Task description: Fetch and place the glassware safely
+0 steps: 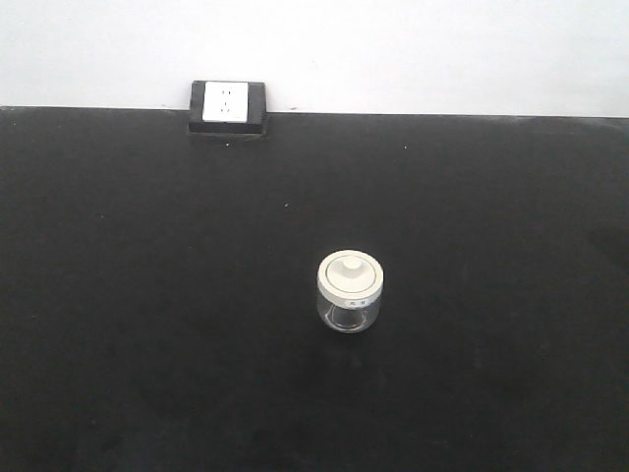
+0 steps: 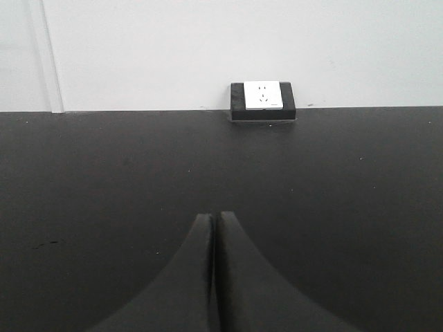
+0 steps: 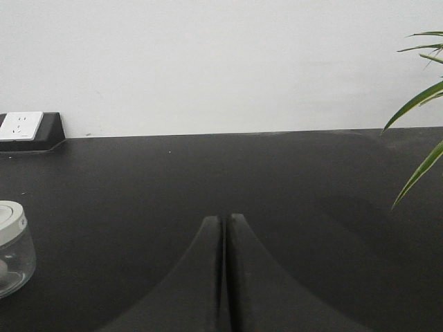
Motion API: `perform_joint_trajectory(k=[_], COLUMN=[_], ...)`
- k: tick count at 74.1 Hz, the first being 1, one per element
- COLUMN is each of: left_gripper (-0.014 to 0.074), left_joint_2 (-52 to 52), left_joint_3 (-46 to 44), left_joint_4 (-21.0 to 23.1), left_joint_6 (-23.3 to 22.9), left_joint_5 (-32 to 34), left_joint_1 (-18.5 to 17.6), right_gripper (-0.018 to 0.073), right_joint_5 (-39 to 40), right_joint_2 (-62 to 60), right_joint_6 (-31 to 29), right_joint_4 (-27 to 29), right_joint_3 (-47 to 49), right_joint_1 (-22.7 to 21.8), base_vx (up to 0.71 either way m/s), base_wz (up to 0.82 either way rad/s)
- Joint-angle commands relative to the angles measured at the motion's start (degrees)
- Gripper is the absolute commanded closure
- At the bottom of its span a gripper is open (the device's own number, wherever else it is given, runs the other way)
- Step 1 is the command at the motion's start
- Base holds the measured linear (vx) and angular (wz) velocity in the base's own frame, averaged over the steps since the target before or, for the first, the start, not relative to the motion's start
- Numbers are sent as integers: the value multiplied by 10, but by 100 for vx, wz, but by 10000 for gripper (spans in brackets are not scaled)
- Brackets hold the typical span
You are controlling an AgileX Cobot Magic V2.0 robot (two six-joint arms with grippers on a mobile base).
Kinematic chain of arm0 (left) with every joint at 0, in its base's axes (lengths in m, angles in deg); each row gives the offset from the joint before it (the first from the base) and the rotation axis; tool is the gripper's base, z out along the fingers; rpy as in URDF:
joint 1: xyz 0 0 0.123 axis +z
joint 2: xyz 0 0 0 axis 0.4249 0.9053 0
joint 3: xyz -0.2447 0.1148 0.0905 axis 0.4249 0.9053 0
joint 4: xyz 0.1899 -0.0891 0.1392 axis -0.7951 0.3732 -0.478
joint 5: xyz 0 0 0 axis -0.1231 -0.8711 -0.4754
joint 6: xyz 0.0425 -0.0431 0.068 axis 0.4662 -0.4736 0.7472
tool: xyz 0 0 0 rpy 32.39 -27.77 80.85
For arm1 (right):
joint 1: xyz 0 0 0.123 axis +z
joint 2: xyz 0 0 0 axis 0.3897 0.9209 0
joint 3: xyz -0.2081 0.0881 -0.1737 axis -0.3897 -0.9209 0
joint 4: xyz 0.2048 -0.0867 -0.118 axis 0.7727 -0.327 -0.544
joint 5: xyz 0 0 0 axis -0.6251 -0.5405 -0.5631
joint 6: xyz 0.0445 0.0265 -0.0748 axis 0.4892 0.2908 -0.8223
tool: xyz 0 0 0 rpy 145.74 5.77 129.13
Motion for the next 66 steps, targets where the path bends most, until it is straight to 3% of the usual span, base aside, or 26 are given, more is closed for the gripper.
perform_joint_trajectory(k=[1,66], left_gripper=[603,603], left_joint_2=[-10,-10], left_joint_3=[18,18], left_joint_4=[5,5], left_joint_6=[-6,-6], left_joint_5=[47,47], left_joint_1=[-4,-4], right_gripper=[567,567], right_joint_5=[46,46], right_joint_2=[-3,-3], right_joint_6=[-3,-3], right_joint_4=[-5,-5], right_joint_3=[-12,-12], right_joint_1=[-3,-3], base_vx=[0,0], base_wz=[0,0])
